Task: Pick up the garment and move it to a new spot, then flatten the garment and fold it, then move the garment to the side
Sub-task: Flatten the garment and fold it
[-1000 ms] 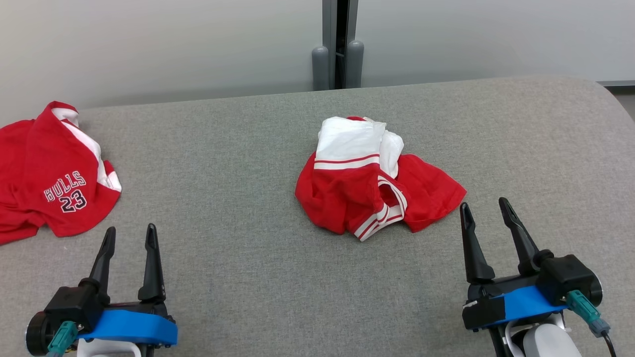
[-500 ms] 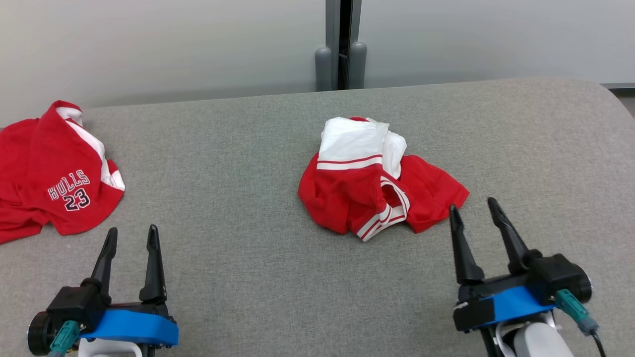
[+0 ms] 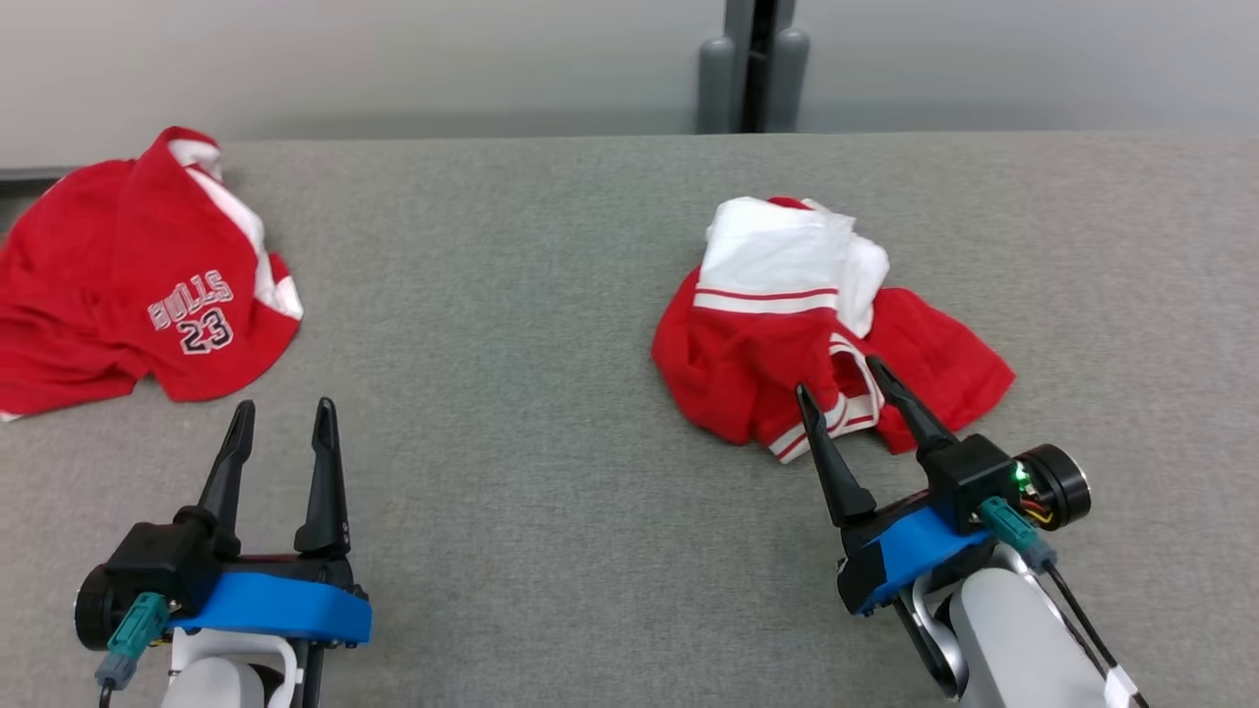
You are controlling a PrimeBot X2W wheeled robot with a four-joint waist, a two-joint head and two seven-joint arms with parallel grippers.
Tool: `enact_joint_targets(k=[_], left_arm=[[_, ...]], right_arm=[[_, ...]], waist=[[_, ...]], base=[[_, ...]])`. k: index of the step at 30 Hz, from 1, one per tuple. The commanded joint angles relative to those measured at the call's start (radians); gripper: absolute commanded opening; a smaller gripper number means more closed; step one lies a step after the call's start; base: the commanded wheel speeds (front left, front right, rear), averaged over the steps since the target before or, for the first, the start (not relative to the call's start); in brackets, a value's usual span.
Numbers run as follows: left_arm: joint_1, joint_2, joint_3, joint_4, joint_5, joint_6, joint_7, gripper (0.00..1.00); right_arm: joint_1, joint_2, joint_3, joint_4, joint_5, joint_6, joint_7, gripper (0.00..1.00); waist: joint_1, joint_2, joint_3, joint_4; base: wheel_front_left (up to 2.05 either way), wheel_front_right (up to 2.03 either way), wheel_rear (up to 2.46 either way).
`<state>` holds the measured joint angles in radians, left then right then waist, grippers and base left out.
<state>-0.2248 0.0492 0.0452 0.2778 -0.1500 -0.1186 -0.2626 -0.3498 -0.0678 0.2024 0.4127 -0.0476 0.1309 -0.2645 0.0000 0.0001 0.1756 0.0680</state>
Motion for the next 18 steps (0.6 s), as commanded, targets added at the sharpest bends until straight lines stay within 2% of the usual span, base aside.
enact_joint_targets(k=[1, 6, 7, 8, 13, 18], left_arm=[[-0.012, 0.003, -0.004, 0.004, -0.01, -0.002, -0.003, 1.0], [-0.019, 0.003, -0.02, 0.01, -0.028, 0.006, -0.003, 1.0], [-0.021, 0.003, -0.023, 0.01, -0.032, 0.008, -0.003, 1.0], [-0.021, 0.003, -0.025, 0.01, -0.034, 0.009, -0.003, 1.0], [-0.024, 0.003, -0.033, 0.011, -0.042, 0.014, -0.003, 1.0], [-0.03, 0.003, -0.041, 0.014, -0.049, 0.016, -0.003, 1.0]], right_arm=[[-0.025, -0.006, 0.0, 0.037, -0.01, 0.0, 0.0, 1.0], [-0.079, -0.014, 0.006, 0.191, -0.031, 0.0, 0.0, 1.0], [-0.089, -0.013, 0.014, 0.211, -0.023, 0.0, 0.0, 0.13], [-0.101, -0.011, 0.021, 0.22, -0.018, 0.0, 0.0, 0.0], [-0.13, 0.0, 0.06, 0.204, 0.005, 0.0, 0.0, 0.0], [-0.173, 0.012, 0.143, 0.16, 0.029, 0.0, 0.0, 0.0]], waist=[[0.0, -0.0001, 0.024, 0.031], [0.0, -0.0001, 0.044, 0.071], [0.0, -0.0001, 0.046, 0.078], [0.0, -0.0001, 0.048, 0.084], [0.0, -0.0001, 0.051, 0.099], [0.0, -0.0001, 0.051, 0.11]], base=[[0.0, 0.0, 0.0], [0.0, 0.0, 0.0], [0.0, 0.0, 0.0], [0.0, 0.0, 0.0], [0.0, 0.0, 0.0], [0.0, 0.0, 0.0]])
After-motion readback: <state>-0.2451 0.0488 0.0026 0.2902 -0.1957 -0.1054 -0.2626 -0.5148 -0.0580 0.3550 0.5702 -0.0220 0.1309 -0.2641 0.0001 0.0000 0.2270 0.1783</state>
